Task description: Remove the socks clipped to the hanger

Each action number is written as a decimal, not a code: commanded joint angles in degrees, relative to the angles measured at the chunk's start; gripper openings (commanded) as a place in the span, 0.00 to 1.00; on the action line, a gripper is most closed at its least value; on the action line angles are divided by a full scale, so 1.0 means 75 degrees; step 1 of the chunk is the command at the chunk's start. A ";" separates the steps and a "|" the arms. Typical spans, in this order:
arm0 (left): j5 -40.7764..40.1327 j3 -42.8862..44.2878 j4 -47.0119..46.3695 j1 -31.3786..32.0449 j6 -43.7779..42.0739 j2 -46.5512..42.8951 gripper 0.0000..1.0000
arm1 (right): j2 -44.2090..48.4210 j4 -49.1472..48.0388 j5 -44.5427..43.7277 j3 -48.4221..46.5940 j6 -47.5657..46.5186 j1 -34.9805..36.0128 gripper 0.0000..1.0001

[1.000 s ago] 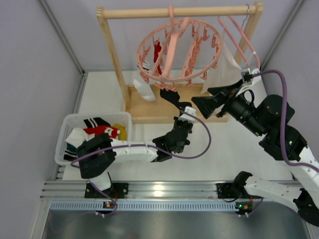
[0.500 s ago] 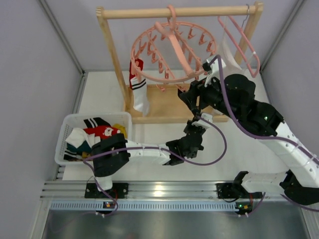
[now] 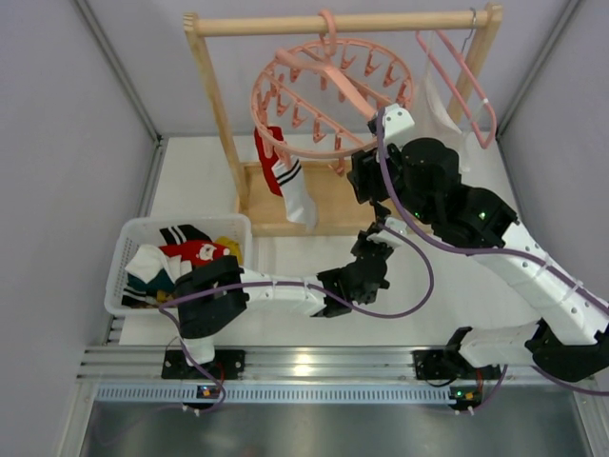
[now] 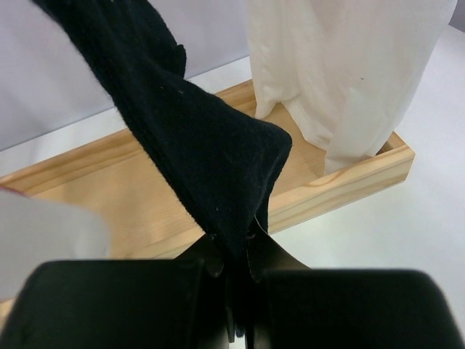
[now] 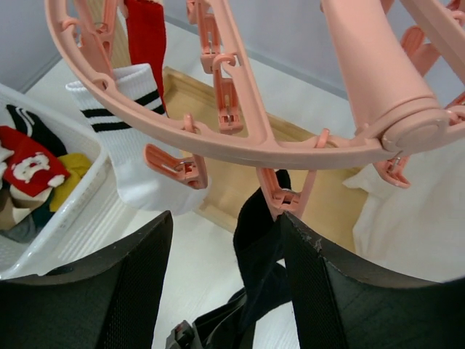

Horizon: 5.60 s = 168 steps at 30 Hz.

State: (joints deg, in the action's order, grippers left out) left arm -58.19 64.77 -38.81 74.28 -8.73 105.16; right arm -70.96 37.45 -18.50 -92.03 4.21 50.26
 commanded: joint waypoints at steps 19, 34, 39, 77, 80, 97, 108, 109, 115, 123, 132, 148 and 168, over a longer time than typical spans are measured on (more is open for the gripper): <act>-0.0104 0.0352 -0.0205 0.0127 -0.0266 -0.0030 0.00 | -0.1132 0.0058 -0.1399 -0.1019 -0.0069 0.0189 0.59; -0.0034 0.0305 -0.0216 0.0174 -0.0266 -0.0100 0.00 | -0.1425 -0.0634 -0.3602 -0.0972 -0.0268 0.0904 0.56; -0.0010 0.0317 -0.0205 0.0186 -0.0219 -0.0112 0.00 | -0.1531 -0.0833 -0.3920 -0.0913 -0.0432 0.0963 0.53; 0.0119 -0.0362 -0.0135 0.0233 0.0635 -0.0369 0.00 | -0.1672 -0.0927 -0.4588 -0.0866 -0.0608 0.1303 0.18; -0.0115 -0.0912 0.0251 0.0233 0.1208 -0.0860 0.00 | -0.1520 -0.0974 -0.4366 -0.0750 -0.0353 0.1291 0.32; -0.0901 -0.2578 0.6636 -0.0340 0.5206 -0.5875 0.00 | 0.0893 -0.1080 -0.2538 0.1160 0.0493 0.1033 0.75; 0.1393 -0.2016 0.9345 -0.4216 0.5958 -0.7834 0.00 | 0.2347 -0.0880 -0.2373 0.2005 0.0915 0.1033 0.78; 0.1790 -0.2004 0.9404 -0.4917 0.5911 -0.7811 0.00 | 0.2371 -0.0869 -0.2350 0.2016 0.0904 0.1033 0.78; 0.3538 -0.2097 0.9463 -0.7440 0.5898 -0.7320 0.00 | 0.2348 -0.0786 -0.2209 0.1981 0.0927 0.1045 0.78; 0.3822 -0.2729 0.9428 -0.9013 0.6414 -0.6803 0.55 | 0.2418 -0.0915 -0.2138 0.2239 0.0939 0.1045 0.79; 0.5456 -0.2801 0.9370 -0.8990 0.6449 -0.8185 0.98 | 0.2348 -0.0986 -0.2291 0.2485 0.0986 0.1033 0.81; 0.8804 -0.5026 0.1825 -0.6273 0.4729 -0.8411 0.98 | 0.3097 -0.1641 -0.1588 0.3352 0.1267 0.1033 0.85; 0.7572 -0.3914 0.0065 -0.5885 0.2605 -0.5023 0.71 | 0.2665 -0.1958 -0.0767 0.3458 0.1174 0.1033 0.85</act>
State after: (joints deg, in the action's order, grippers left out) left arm -1.19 32.62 -32.05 30.11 12.69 66.57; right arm -50.83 26.13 -25.54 -66.04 13.10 58.33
